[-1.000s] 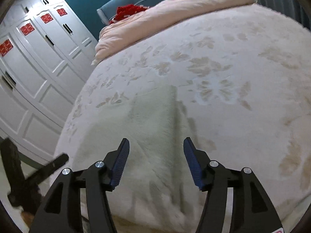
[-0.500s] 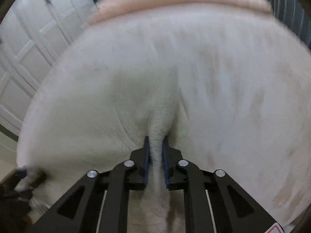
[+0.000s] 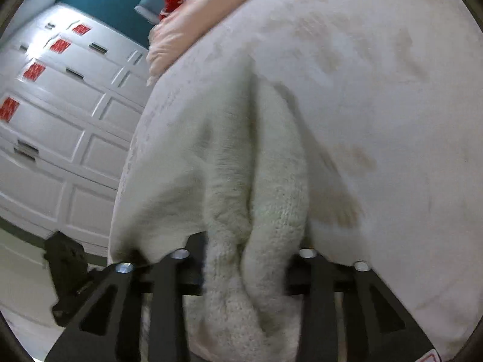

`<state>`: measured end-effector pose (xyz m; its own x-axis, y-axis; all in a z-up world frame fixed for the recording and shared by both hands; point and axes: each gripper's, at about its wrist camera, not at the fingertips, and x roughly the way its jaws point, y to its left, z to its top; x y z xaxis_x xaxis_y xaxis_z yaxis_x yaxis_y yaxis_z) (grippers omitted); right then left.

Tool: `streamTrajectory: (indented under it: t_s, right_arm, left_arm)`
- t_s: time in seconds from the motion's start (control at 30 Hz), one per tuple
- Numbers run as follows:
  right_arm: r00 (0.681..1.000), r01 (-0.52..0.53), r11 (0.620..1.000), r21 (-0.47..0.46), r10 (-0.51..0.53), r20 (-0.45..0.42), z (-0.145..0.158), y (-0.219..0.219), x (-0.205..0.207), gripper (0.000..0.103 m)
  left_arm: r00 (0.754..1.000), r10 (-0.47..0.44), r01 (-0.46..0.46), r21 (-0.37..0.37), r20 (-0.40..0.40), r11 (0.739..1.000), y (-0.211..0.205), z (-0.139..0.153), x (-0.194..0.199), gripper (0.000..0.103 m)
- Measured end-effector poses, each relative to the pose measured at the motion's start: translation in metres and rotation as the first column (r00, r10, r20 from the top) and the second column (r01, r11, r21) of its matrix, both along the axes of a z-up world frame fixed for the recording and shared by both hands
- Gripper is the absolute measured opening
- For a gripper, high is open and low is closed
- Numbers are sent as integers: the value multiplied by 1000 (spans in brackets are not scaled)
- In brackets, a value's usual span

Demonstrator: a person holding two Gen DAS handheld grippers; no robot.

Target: Fold small clothes

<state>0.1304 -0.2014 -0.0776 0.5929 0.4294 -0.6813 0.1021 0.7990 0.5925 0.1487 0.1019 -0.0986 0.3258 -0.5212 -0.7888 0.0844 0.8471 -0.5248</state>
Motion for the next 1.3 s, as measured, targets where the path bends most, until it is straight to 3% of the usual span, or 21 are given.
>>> streamTrajectory:
  t_s: [0.07, 0.13, 0.23, 0.33, 0.43, 0.47, 0.5, 0.57, 0.67, 0.7, 0.73, 0.8, 0.83, 0.9, 1.0, 1.07, 1.13, 1.3]
  right_arm:
    - [993, -16, 999, -28, 19, 113, 47, 7, -1, 24]
    - [975, -15, 997, -77, 31, 219, 94, 16, -6, 24]
    - [973, -3, 991, -132, 33, 230, 104, 14, -13, 25]
    - [992, 10, 975, -224, 19, 128, 57, 13, -15, 31]
    - [995, -21, 976, -216, -1, -103, -24, 5, -9, 41]
    - [997, 29, 989, -146, -39, -66, -25, -4, -19, 45]
    - [997, 64, 992, -111, -68, -39, -18, -9, -27, 52]
    - [996, 80, 988, -133, -84, -28, 0, -11, -35, 53]
    - [994, 91, 978, -186, -76, 83, 32, -2, -56, 52]
    - [993, 85, 969, -234, -62, 103, 38, 5, -62, 45]
    - [995, 62, 949, -310, -33, 99, 37, 16, -67, 25]
    - [1000, -10, 926, -379, 17, 14, 10, 27, -64, 6]
    - [999, -41, 911, -411, 25, -43, -6, 32, -63, 6]
    - [999, -28, 889, -456, 9, -44, -10, 29, -70, 5]
    - [1000, -28, 919, -392, 21, -23, 15, 28, -75, 10]
    - [1000, -25, 942, -336, 29, 6, 28, 27, -85, 22]
    - [1000, -17, 961, -278, 22, 14, 30, 18, -97, 46]
    - [998, -26, 990, -141, 19, -52, 6, 13, -111, 47]
  left_arm:
    - [996, -20, 21, -2, 89, 1000, -6, 33, 5, 41]
    - [972, -39, 38, 9, 231, 999, -10, 84, 4, 41]
    - [958, -45, 44, 12, 282, 999, -8, 115, 4, 43]
    - [966, -69, 50, 81, 249, 995, -10, 97, 4, 51]
    - [993, -53, 38, 143, 102, 989, -11, 30, 3, 59]
    - [999, -29, 24, 145, 34, 989, -7, 6, -1, 61]
    - [1000, -3, 1, 106, 17, 994, -1, -4, -7, 68]
    - [997, 63, -66, 73, 43, 995, 12, -2, -22, 78]
    - [995, 49, -59, 131, 82, 990, 11, 10, -31, 79]
    - [994, 44, -60, 160, 101, 985, 10, 14, -34, 78]
    - [992, 34, -57, 194, 124, 979, 5, 20, -39, 78]
    - [984, 9, -60, 287, 176, 956, -4, 31, -46, 79]
    - [982, -11, -57, 350, 191, 935, -11, 32, -49, 82]
    - [983, -53, -29, 434, 176, 901, -16, 22, -47, 85]
    - [985, -68, -11, 453, 157, 892, -3, 13, -50, 86]
    - [984, -64, -8, 407, 164, 914, 12, 19, -53, 86]
    - [978, -86, 13, 359, 189, 933, 21, 25, -59, 88]
    - [963, -161, 51, 440, 217, 897, 30, 26, -75, 89]
